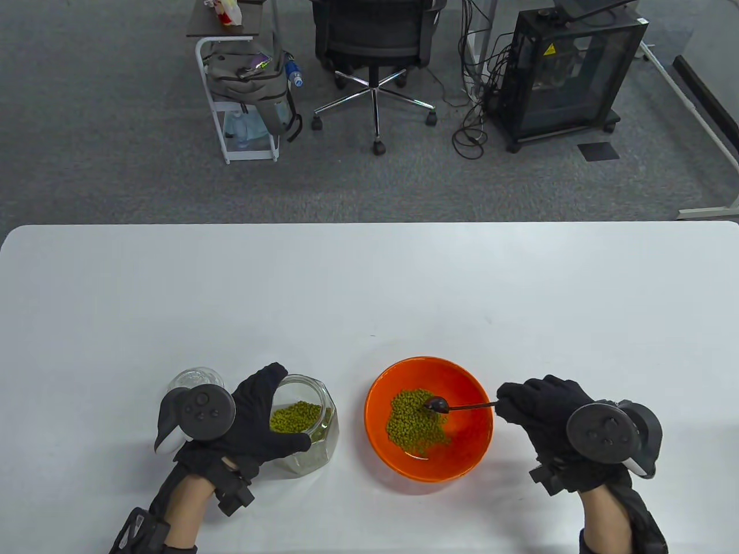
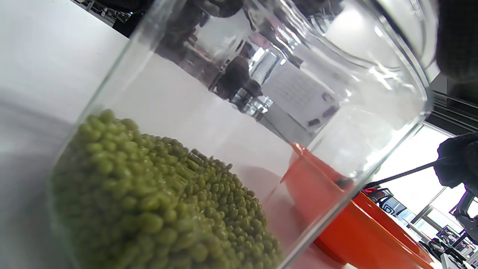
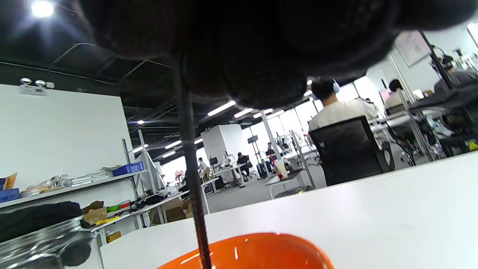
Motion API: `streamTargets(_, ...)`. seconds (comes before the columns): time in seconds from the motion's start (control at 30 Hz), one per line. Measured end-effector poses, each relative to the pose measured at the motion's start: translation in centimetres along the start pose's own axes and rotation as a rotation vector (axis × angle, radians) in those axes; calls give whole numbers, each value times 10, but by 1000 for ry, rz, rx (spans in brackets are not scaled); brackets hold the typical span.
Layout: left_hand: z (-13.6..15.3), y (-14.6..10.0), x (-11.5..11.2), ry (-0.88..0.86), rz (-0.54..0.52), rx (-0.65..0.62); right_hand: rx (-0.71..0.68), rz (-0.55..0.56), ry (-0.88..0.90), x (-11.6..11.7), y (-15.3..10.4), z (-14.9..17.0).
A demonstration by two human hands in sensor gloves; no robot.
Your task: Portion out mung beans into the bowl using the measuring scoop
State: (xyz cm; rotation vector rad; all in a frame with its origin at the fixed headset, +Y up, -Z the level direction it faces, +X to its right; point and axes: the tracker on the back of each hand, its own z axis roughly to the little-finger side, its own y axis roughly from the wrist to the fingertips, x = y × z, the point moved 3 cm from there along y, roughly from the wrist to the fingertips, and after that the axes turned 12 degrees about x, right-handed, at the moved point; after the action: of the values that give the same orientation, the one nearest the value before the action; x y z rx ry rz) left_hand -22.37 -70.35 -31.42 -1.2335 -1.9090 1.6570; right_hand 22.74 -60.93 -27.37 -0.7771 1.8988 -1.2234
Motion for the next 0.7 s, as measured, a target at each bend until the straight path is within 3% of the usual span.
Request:
streamTargets(0.2,0,0,0,6,0,0,-54,87,61,-5,-3,1)
streamTargets(0.37,0,0,0,3,0,-1,-6,178,139,-12,-4,10)
streamTargets(0.7,0,0,0,5,1,-1,187,188,558,-5,3,33)
